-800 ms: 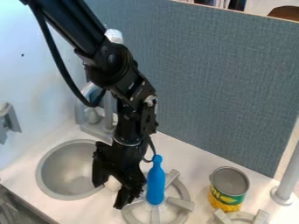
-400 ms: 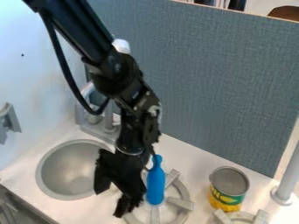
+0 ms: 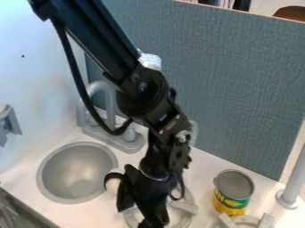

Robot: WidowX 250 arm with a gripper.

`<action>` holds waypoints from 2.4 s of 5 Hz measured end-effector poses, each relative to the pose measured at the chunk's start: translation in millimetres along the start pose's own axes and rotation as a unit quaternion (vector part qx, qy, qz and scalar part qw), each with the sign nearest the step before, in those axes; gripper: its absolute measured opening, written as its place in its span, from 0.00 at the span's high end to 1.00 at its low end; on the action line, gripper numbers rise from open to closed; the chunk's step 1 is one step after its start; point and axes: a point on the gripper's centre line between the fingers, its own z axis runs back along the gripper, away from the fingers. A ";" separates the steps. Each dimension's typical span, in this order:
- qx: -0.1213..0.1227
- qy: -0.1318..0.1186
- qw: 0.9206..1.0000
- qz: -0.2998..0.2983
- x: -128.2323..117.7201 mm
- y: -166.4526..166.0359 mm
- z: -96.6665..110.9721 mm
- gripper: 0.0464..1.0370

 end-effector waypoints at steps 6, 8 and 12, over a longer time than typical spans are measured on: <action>0.025 -0.094 0.969 -0.226 56.3 -44.2 -27.8 0.04; 0.042 -0.079 0.977 -0.192 68.6 -38.1 -41.8 0.04; -0.015 -0.064 0.987 -0.149 79.1 -43.0 -58.4 0.32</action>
